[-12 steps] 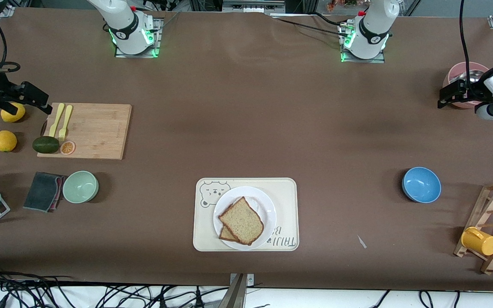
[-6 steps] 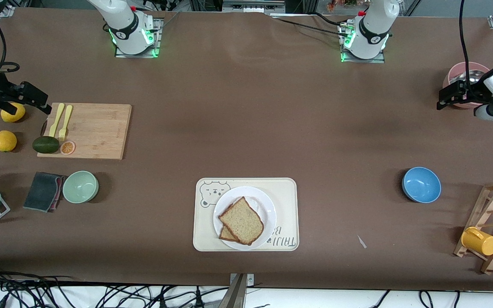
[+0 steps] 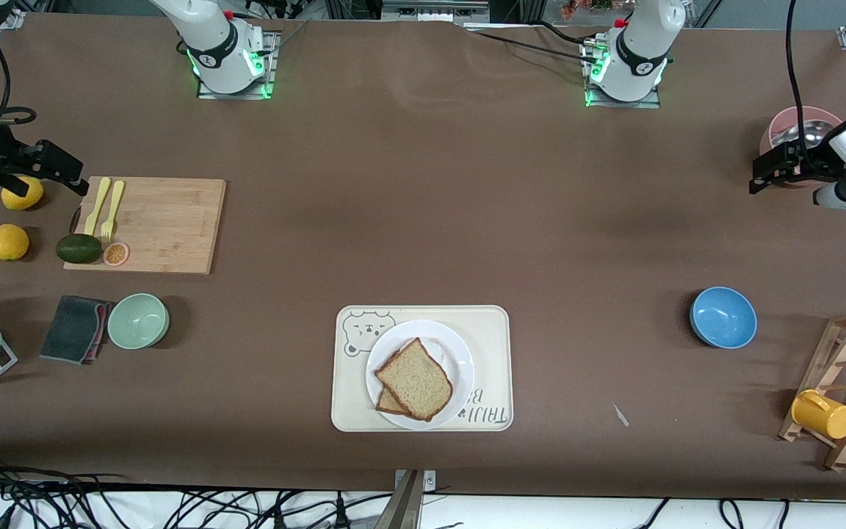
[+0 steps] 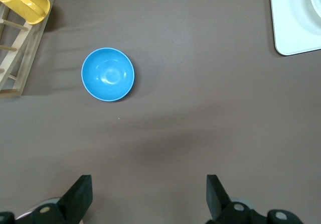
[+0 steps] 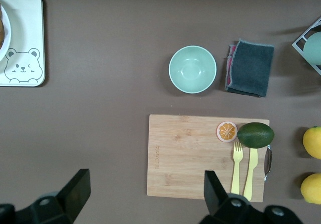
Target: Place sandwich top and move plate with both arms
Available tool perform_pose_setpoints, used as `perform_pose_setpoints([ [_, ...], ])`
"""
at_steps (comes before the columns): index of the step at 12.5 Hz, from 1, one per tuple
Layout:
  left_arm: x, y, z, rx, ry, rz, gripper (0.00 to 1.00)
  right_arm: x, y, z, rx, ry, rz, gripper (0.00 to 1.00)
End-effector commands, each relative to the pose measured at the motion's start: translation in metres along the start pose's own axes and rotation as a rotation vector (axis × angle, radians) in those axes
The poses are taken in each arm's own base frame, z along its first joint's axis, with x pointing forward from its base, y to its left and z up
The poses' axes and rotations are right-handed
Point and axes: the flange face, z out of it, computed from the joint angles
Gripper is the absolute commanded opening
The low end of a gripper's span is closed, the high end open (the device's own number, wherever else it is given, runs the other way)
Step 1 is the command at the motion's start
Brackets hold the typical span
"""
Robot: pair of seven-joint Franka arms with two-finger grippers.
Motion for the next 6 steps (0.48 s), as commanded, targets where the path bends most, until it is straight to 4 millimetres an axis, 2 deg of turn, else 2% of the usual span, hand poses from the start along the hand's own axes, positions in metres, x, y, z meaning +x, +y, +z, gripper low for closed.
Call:
perform_pose_setpoints([
  [1, -0.0044, -0.0027, -0.0016, -0.019, 0.024, 0.016, 1.00, -0.0017, -0.0006, -0.0073, -0.020, -0.004, -0.020, 1.00],
  [6, -0.0026, -0.0037, -0.0005, -0.021, 0.023, 0.014, 1.00, -0.0053, -0.0005, -0.0067, -0.021, -0.029, -0.014, 1.00],
])
